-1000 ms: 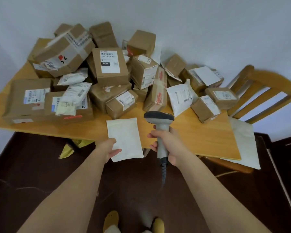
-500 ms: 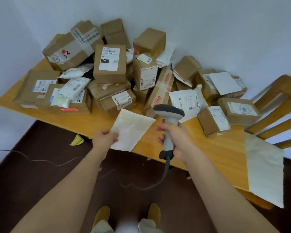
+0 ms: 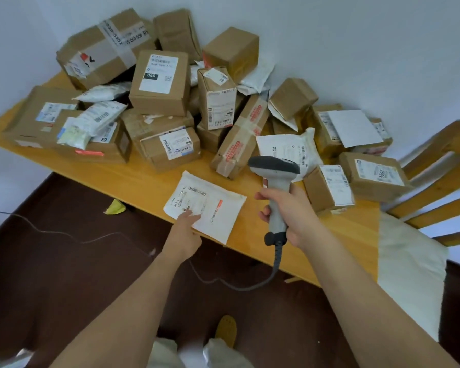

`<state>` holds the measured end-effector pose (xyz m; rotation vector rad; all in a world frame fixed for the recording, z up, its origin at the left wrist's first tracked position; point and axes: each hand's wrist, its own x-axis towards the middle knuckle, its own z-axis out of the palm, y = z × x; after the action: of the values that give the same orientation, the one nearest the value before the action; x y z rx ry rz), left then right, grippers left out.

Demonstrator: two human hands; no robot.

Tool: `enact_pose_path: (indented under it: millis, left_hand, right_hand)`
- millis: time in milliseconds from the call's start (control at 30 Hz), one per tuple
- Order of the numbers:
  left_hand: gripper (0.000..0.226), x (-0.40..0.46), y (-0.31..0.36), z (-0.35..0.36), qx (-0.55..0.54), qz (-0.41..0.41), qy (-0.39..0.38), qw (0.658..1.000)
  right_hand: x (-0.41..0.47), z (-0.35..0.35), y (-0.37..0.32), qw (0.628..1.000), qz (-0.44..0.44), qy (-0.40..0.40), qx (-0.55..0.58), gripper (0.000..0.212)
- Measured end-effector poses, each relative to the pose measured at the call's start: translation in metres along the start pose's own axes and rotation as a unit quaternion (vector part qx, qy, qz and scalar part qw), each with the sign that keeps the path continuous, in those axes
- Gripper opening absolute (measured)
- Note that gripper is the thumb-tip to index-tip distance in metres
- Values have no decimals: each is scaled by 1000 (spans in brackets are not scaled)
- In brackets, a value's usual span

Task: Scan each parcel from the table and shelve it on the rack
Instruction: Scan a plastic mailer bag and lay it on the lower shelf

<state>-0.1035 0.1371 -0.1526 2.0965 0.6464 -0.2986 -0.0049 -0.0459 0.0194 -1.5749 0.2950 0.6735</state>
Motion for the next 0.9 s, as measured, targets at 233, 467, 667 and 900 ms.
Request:
enact_pose_path:
  millis: [233, 467, 667, 900]
  left_hand:
    - [71, -12, 28, 25, 195, 93, -15, 976]
    - [73, -1, 38, 27, 219, 46, -104, 969]
    - [60, 6, 41, 21, 103, 85, -72, 988]
    - [45, 3, 25, 0, 376, 95, -141, 911]
  right_hand:
    - [3, -5, 10, 992, 11, -64, -106, 29]
    - [8, 4, -5, 976, -8, -144, -161, 25]
    - [8, 19, -13, 974, 2, -155, -168, 25]
    - [5, 22, -16, 956, 3, -174, -236, 20]
